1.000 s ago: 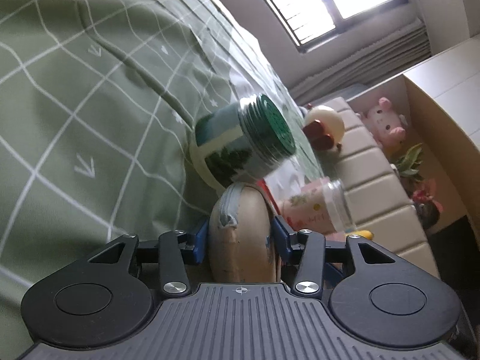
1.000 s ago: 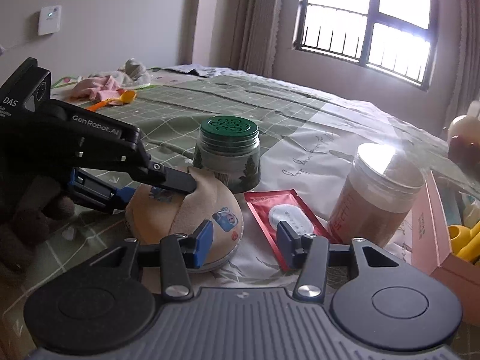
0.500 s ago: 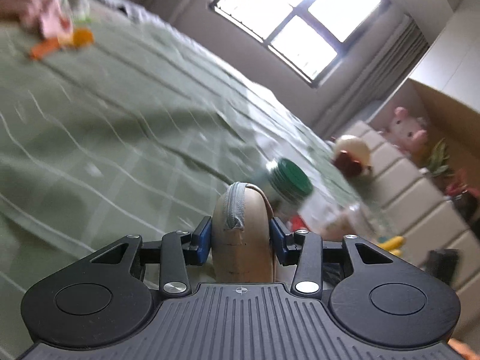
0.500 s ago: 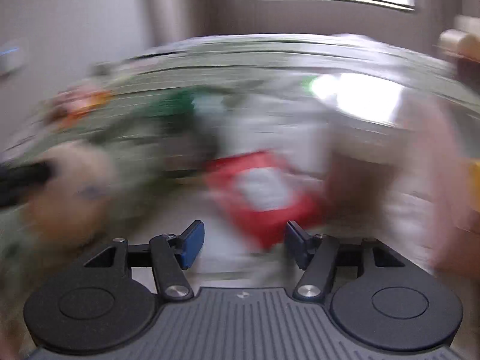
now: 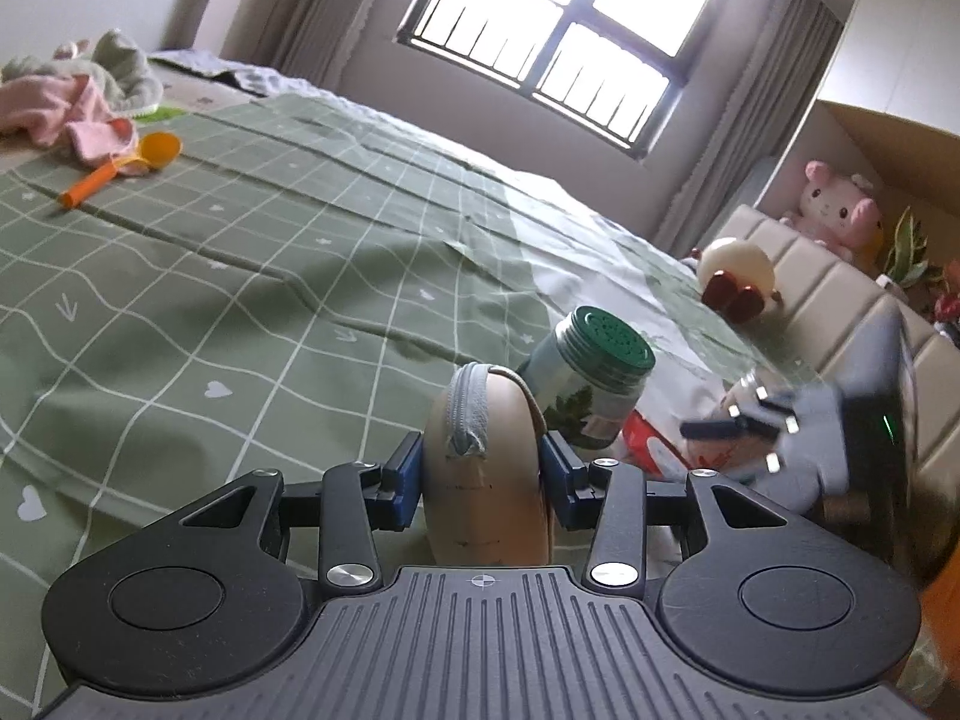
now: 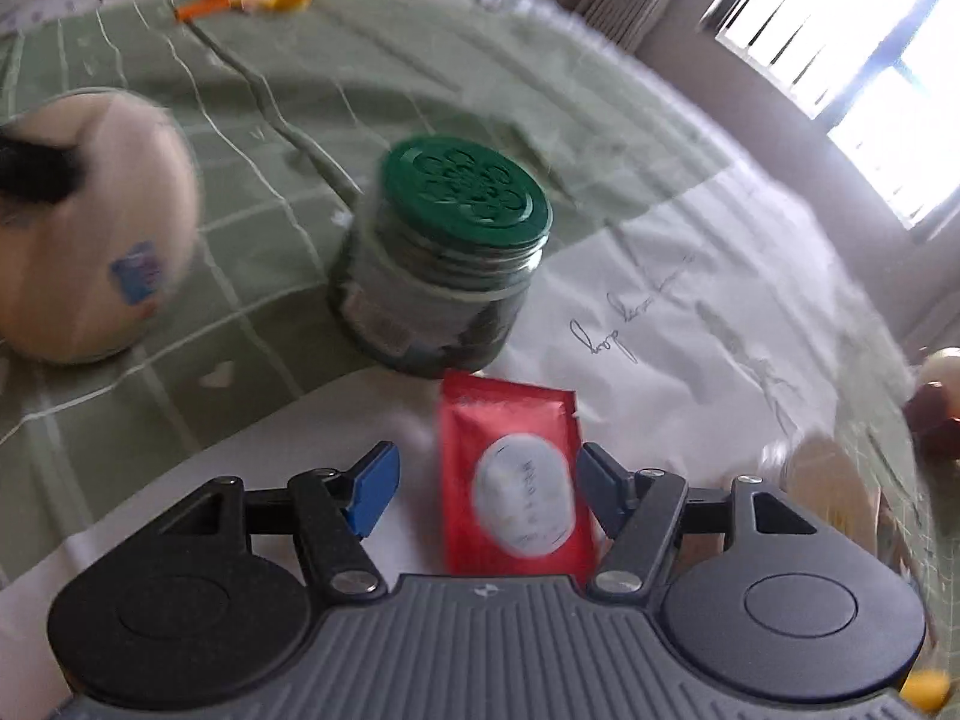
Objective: Organize soft objects
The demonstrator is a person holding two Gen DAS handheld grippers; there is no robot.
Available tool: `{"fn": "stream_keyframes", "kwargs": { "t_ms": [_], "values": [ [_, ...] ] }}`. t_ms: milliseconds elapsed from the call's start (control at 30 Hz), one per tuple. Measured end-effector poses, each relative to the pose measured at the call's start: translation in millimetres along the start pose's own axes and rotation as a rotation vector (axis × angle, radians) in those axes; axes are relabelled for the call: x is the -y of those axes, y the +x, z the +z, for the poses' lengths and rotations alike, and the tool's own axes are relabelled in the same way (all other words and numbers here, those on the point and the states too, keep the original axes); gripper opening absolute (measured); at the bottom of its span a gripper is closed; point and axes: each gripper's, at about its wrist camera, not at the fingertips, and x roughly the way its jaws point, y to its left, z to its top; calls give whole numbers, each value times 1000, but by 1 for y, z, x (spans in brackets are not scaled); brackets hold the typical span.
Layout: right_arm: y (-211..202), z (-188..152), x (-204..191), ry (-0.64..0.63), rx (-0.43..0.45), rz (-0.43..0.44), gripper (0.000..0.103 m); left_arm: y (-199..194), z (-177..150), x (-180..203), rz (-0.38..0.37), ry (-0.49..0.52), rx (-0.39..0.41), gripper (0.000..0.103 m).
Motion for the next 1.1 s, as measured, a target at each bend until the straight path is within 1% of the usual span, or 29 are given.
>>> {"fn": "stream_keyframes", "kwargs": {
  "t_ms": [67, 167, 200, 300, 333, 367, 467, 500, 567, 700, 800, 867, 933, 1000, 1033, 1067, 1100],
  "values": [
    [14, 18, 14, 11, -98, 31, 66, -1, -2, 5, 12, 22, 11, 46],
    [35, 44, 33, 62, -236, 72, 66, -1, -4, 8, 5, 73, 28, 46],
    [40, 48, 36, 70, -271, 83, 66, -1, -5, 7, 0, 72, 31, 46],
    [57, 55, 45, 83, -356, 103, 71, 2, -4, 0, -23, 56, 32, 46],
    [62, 56, 46, 96, -375, 104, 75, 2, -3, -3, -31, 47, 31, 46],
    [65, 55, 47, 106, -384, 107, 77, 2, -3, -5, -39, 36, 31, 46],
    [67, 53, 52, 117, -392, 119, 77, 3, -3, -11, -54, 8, 36, 46],
    [69, 51, 57, 143, -406, 135, 77, 4, -3, -12, -56, -3, 37, 46],
    [70, 49, 60, 161, -418, 140, 80, 5, -2, -13, -56, -25, 38, 46],
    [77, 49, 66, 181, -431, 153, 80, 5, -1, -6, -42, -7, 38, 46],
    [84, 50, 71, 212, -407, 184, 78, 8, 0, -4, -30, -16, 34, 45],
    [80, 49, 72, 223, -381, 208, 65, 9, 0, -5, -26, -28, 34, 45],
    [69, 48, 71, 213, -342, 204, 53, 9, 2, -5, -25, -36, 31, 45],
    [55, 47, 73, 219, -299, 202, 50, 9, 7, -5, -22, -30, 27, 45],
    [47, 46, 77, 230, -276, 208, 39, 9, 11, -4, -12, -17, 29, 45],
    [38, 44, 83, 254, -259, 227, 6, 9, 16, -2, -5, -2, 36, 44],
    [28, 43, 89, 281, -239, 232, 7, 8, 23, 2, 0, 17, 49, 43]
  ]
}}
